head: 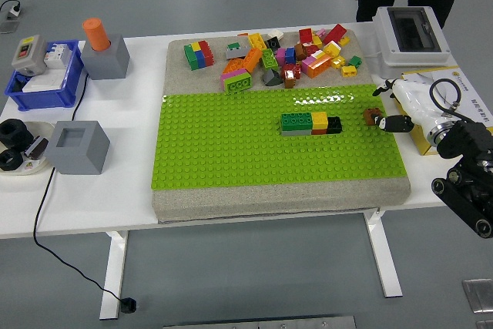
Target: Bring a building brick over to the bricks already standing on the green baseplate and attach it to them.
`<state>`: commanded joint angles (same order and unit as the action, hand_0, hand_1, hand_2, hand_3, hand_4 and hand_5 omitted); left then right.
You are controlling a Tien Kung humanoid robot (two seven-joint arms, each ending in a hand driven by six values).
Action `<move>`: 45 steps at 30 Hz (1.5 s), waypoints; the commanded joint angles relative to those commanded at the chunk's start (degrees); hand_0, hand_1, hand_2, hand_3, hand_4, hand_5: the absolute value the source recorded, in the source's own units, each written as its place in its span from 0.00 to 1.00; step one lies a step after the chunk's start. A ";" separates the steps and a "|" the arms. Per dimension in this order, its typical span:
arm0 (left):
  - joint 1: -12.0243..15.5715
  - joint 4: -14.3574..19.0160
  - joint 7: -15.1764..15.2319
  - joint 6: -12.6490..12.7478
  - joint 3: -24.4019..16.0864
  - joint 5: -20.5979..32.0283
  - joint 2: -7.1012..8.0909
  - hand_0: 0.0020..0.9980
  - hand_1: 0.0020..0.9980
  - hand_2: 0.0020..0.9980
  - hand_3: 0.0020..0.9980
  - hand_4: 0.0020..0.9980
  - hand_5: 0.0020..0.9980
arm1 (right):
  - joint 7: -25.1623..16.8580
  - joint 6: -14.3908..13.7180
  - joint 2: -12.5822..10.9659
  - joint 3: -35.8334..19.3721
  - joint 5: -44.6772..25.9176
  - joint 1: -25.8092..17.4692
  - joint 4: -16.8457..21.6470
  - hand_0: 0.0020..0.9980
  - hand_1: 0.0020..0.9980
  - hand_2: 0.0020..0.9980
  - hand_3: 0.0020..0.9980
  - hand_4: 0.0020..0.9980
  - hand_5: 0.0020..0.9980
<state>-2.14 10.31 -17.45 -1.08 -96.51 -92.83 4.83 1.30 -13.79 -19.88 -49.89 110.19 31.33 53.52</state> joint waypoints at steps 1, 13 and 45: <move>0.00 0.00 0.00 0.00 -0.01 0.00 0.00 0.78 0.77 0.71 0.45 1.00 0.82 | -0.15 -0.12 0.03 -0.05 -0.49 -0.06 -0.02 0.68 0.68 0.75 0.71 0.72 0.21; -0.04 0.00 -0.04 0.01 -0.04 -0.03 -0.03 0.78 0.77 0.71 0.45 1.00 0.82 | -0.35 -0.07 0.11 -0.13 -1.76 -0.19 -0.64 0.68 0.68 0.75 0.70 0.73 0.22; 0.09 0.00 -0.21 0.06 -0.03 -0.17 -0.06 0.78 0.77 0.71 0.45 1.00 0.82 | 0.49 1.47 0.60 4.33 0.60 2.97 -4.52 0.68 0.69 0.76 0.70 0.76 0.24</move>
<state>-2.05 10.31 -17.66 -1.02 -96.54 -93.00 4.77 1.78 -12.32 -19.28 -45.56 110.78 34.30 49.00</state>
